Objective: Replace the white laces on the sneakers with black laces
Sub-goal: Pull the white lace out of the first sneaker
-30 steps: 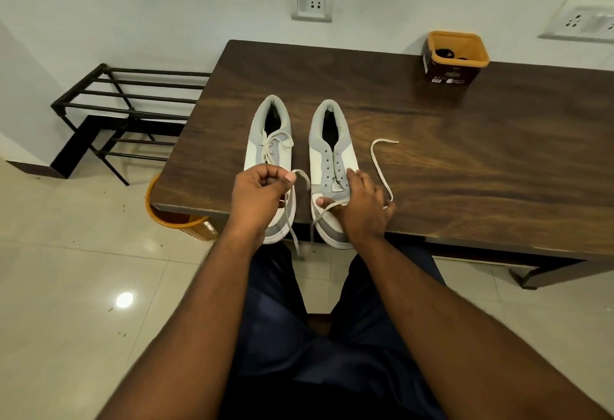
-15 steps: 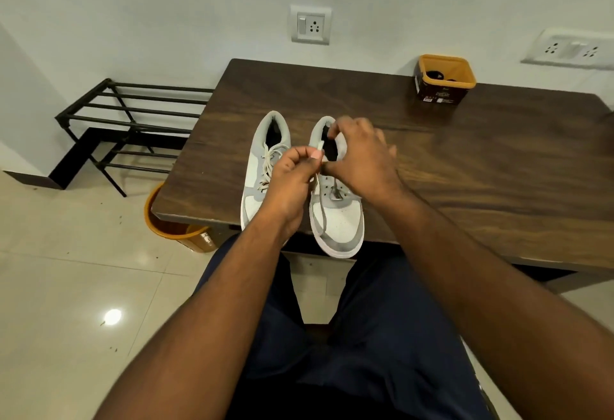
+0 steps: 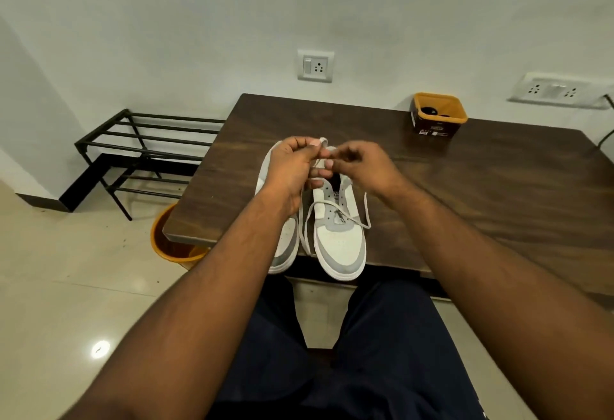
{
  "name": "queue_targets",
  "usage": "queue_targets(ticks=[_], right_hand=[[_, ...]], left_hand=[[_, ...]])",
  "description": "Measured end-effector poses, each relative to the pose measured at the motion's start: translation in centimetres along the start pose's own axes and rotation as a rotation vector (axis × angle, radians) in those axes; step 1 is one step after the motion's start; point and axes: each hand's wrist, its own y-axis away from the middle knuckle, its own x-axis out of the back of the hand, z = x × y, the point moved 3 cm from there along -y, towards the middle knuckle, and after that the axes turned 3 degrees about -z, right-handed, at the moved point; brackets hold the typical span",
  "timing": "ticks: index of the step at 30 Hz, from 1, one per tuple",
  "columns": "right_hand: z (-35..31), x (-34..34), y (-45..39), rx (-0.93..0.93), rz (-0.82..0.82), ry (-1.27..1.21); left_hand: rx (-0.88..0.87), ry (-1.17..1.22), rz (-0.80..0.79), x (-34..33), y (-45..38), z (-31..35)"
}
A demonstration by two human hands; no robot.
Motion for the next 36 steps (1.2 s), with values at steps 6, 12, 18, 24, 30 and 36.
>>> queue_targets(ticks=[6, 12, 18, 24, 30, 36], right_hand=[[8.6, -3.7, 2.4, -0.167, -0.024, 0.267], [9.2, -4.7, 2.4, -0.229, 0.048, 0.390], [2.8, -2.4, 3.2, 0.152, 0.196, 0.484], [-0.6, -0.1, 2.9, 0.346, 0.264, 0.133], [-2.2, 1.1, 2.1, 0.237, 0.259, -0.050], [-6.8, 2.8, 0.5, 0.098, -0.019, -0.068]], left_hand=[[0.058, -0.151, 0.058, 0.2, -0.1, -3.5], [0.037, -0.185, 0.006, -0.3, 0.1, -3.6], [-0.091, -0.140, -0.040, -0.2, -0.3, -2.1], [-0.069, -0.067, -0.207, -0.8, -0.5, -0.4], [-0.143, -0.136, -0.231, 0.0, -0.4, 0.3], [-0.323, -0.134, -0.059, 1.6, -0.1, 2.9]])
